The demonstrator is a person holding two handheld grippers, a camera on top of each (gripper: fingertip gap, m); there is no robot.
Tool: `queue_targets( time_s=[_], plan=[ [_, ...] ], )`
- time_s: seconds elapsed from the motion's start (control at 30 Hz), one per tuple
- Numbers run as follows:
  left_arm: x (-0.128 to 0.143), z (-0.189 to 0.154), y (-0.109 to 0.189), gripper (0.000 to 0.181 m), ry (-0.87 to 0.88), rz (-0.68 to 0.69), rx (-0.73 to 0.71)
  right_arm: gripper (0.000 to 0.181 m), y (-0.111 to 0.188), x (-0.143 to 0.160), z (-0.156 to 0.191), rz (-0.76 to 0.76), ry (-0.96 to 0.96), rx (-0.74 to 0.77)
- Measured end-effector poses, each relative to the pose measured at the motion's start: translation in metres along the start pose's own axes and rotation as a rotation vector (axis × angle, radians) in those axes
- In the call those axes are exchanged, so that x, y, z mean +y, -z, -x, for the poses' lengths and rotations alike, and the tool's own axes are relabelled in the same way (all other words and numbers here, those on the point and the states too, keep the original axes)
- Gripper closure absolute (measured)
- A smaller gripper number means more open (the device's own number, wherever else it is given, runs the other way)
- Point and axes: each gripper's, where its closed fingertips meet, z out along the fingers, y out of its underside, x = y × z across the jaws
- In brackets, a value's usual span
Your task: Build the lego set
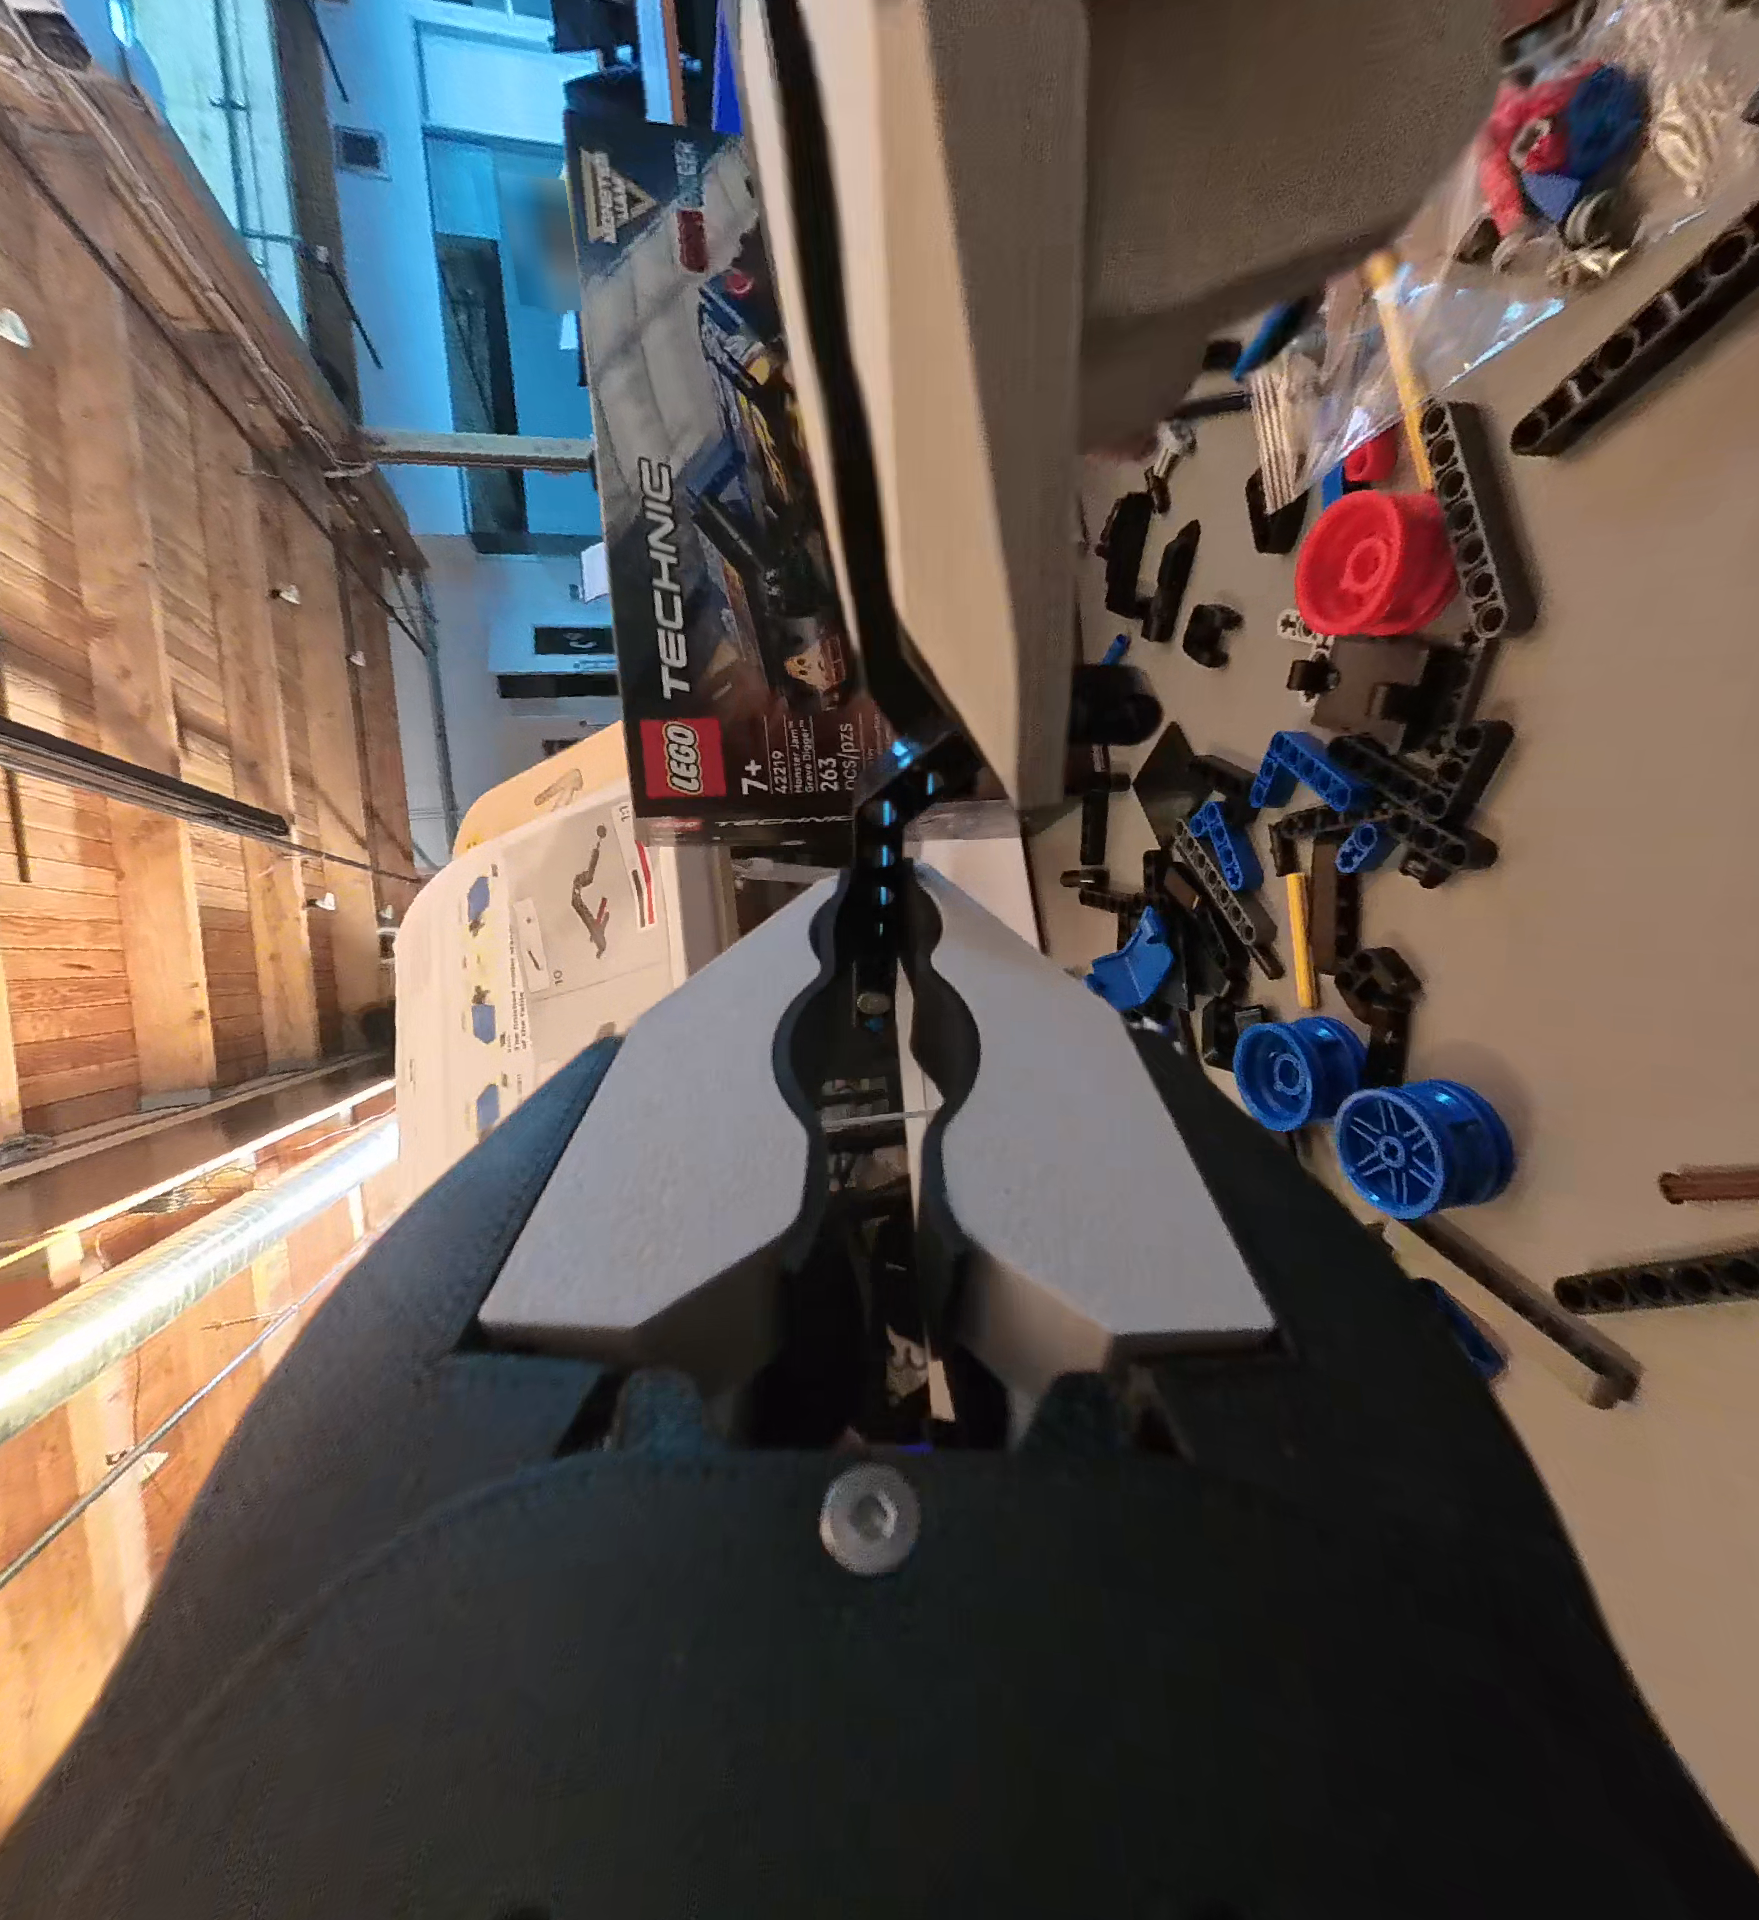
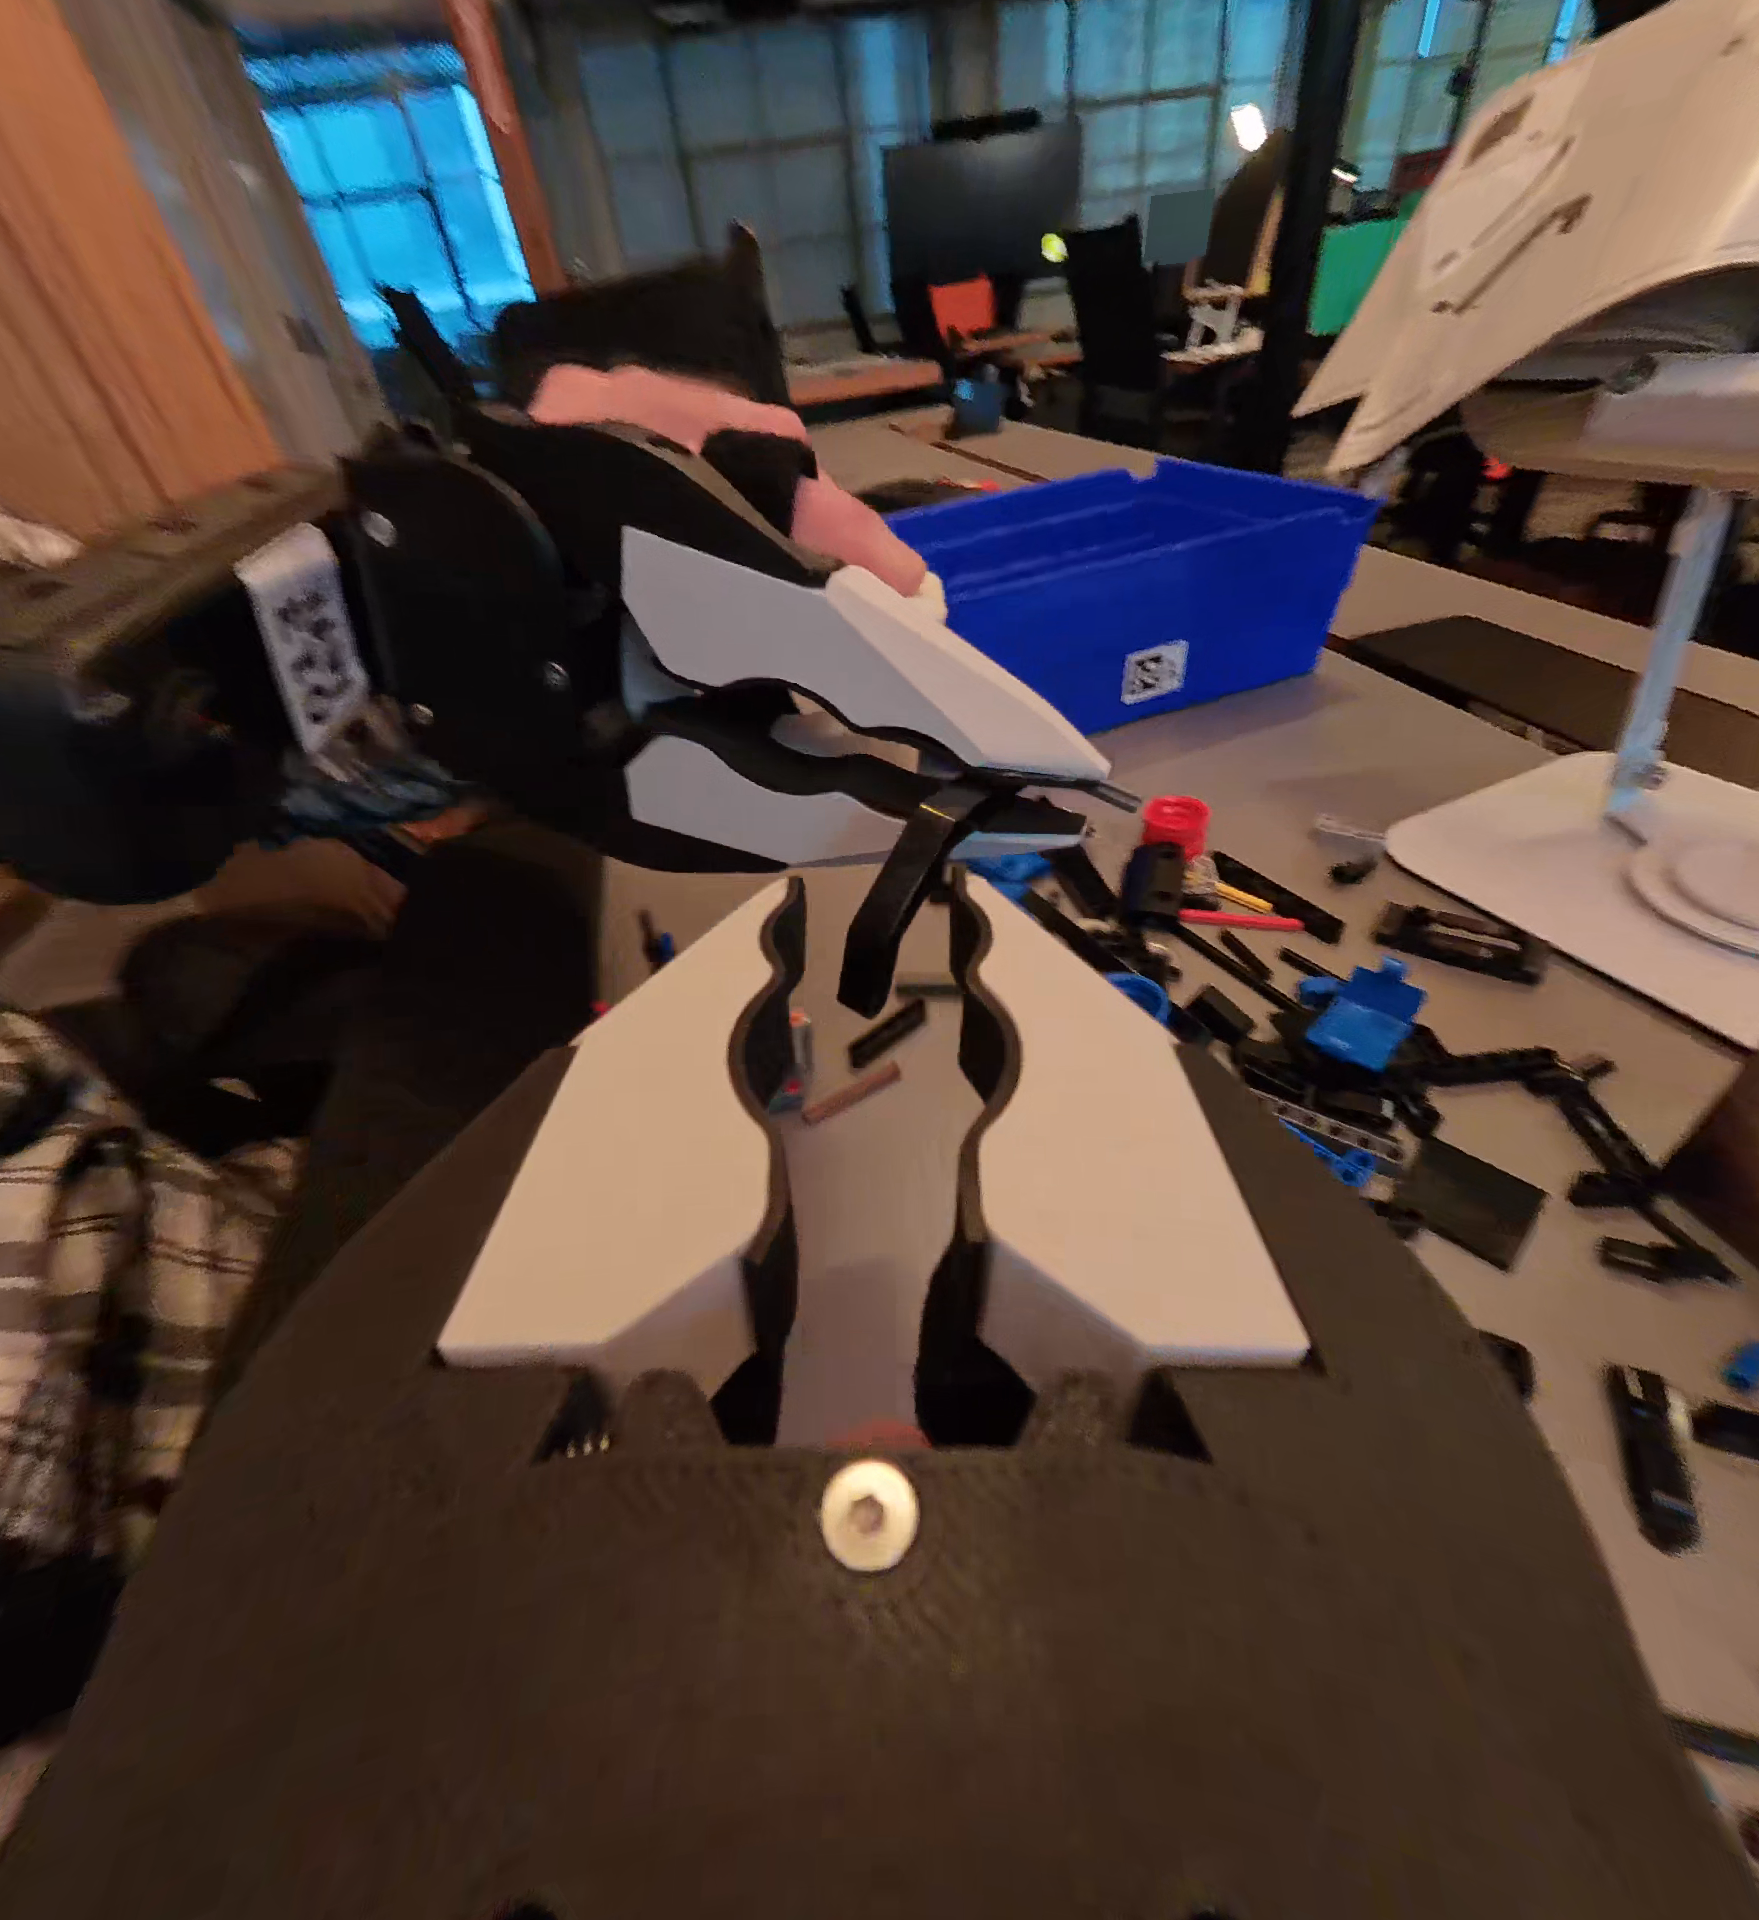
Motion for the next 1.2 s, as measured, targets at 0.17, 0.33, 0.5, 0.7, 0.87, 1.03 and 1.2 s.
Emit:
queue_targets(
  time_s=[0.17, 0.33, 0.5, 0.7, 0.87, 1.03, 1.2],
  plan=[
    [0.005, 0.001, -0.005, 0.178, 0.007, 0.057, 0.001, 0.171, 0.001, 0.006, -0.016, 0.036, 0.047, 0.121],
    [0.004, 0.007, -0.005, 0.176, 0.029, 0.094, 0.005, 0.175, 0.010, 0.000, -0.032, -0.004, 0.008, 0.189],
    [0.005, 0.003, -0.007, 0.176, 0.058, 0.100, 0.040, 0.175, 0.010, 0.003, -0.032, 0.006, -0.021, 0.166],
    [0.003, 0.012, 0.004, 0.157, 0.128, 0.005, 0.009, 0.176, 0.014, 0.003, -0.028, -0.026, -0.161, 0.042],
    [0.015, 0.009, 0.013, 0.156, 0.168, -0.037, 0.055, 0.175, 0.013, 0.006, -0.025, -0.015, -0.171, 0.014],
    [0.013, 0.001, 0.015, 0.169, 0.116, -0.059, 0.088, 0.176, 0.011, 0.008, -0.025, -0.003, -0.166, 0.010],
    [0.011, 0.002, 0.015, 0.177, 0.064, -0.056, 0.043, 0.176, 0.012, 0.008, -0.028, -0.011, -0.190, 0.021]
  ],
)
